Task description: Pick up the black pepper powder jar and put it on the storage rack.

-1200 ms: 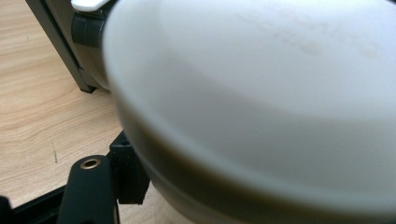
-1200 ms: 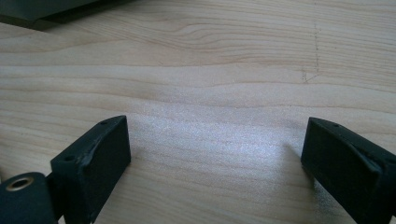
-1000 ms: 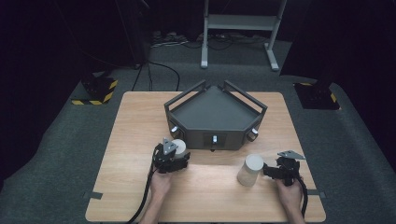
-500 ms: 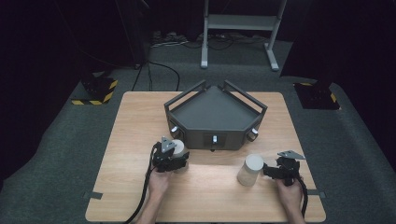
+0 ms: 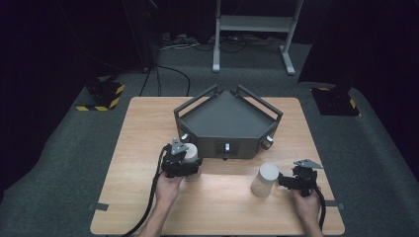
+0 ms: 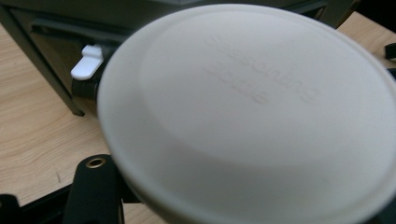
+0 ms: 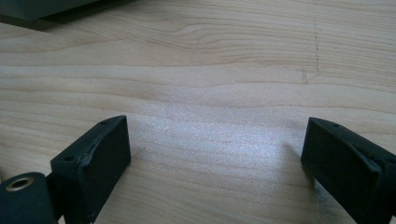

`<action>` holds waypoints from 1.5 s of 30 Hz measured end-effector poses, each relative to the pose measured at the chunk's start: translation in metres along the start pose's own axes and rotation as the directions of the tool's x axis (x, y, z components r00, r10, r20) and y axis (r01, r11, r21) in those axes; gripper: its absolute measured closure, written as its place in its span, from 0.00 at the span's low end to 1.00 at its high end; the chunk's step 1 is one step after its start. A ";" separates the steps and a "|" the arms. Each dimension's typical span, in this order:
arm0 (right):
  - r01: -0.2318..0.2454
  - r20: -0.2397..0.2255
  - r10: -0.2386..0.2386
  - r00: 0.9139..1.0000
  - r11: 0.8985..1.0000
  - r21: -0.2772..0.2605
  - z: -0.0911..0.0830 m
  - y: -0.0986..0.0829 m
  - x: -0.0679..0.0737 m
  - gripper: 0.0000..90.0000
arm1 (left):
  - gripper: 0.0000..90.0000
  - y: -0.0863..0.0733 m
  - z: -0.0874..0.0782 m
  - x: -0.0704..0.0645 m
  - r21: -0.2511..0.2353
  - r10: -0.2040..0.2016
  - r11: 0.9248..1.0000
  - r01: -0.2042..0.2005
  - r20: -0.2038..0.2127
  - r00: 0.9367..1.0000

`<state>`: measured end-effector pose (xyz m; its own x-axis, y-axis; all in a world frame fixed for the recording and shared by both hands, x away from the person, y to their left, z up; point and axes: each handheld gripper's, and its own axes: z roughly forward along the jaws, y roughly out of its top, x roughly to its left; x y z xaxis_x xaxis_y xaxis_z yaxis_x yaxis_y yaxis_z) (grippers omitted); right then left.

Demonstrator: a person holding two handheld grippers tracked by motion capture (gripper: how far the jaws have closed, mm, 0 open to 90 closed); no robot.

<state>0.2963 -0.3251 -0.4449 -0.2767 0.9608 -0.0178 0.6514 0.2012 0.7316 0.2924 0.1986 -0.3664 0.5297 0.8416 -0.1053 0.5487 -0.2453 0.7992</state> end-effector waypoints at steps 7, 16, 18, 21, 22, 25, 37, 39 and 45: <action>0.000 0.000 0.000 1.000 1.000 0.000 0.000 0.000 0.000 0.09 | 0.39 0.022 -0.006 0.000 0.026 0.034 0.999 -0.035 0.049 0.998; 0.005 -0.001 -0.005 1.000 1.000 0.000 0.000 0.000 0.000 0.08 | 0.39 0.045 -0.013 0.002 0.033 0.052 0.998 -0.055 0.075 0.996; 0.005 -0.001 -0.005 1.000 1.000 0.000 0.000 0.000 0.000 0.08 | 0.39 0.055 -0.017 0.005 0.028 0.056 0.998 -0.058 0.085 0.995; 0.005 -0.001 -0.005 1.000 1.000 0.000 0.000 0.000 0.000 0.08 | 0.39 0.062 -0.020 0.007 0.020 0.050 0.998 -0.053 0.098 0.994; 0.005 -0.001 -0.005 1.000 1.000 0.000 0.000 0.000 0.000 0.08 | 0.39 0.067 -0.021 0.008 0.018 0.052 0.998 -0.054 0.105 0.993; 0.005 -0.001 -0.005 1.000 1.000 0.000 0.000 0.000 0.000 0.08 | 0.39 0.080 -0.023 0.010 0.016 0.054 0.998 -0.056 0.114 0.992; 0.005 -0.001 -0.005 1.000 1.000 0.000 0.000 0.000 0.000 0.08 | 0.39 0.124 -0.027 0.011 -0.003 0.074 0.997 -0.074 0.110 0.991; 0.005 -0.001 -0.005 1.000 1.000 0.000 0.000 0.000 0.000 0.08 | 0.39 0.132 -0.025 0.012 -0.003 0.074 0.997 -0.074 0.112 0.991; 0.005 -0.001 -0.005 1.000 1.000 0.000 0.000 0.000 0.000 0.08 | 0.39 0.150 -0.019 0.011 0.006 0.074 0.997 -0.075 0.102 0.992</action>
<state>0.2965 -0.3253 -0.4448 -0.2806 0.9596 -0.0209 0.6503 0.2060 0.7312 0.3683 0.1803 -0.2370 0.6322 0.7676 -0.1059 0.5113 -0.3105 0.8013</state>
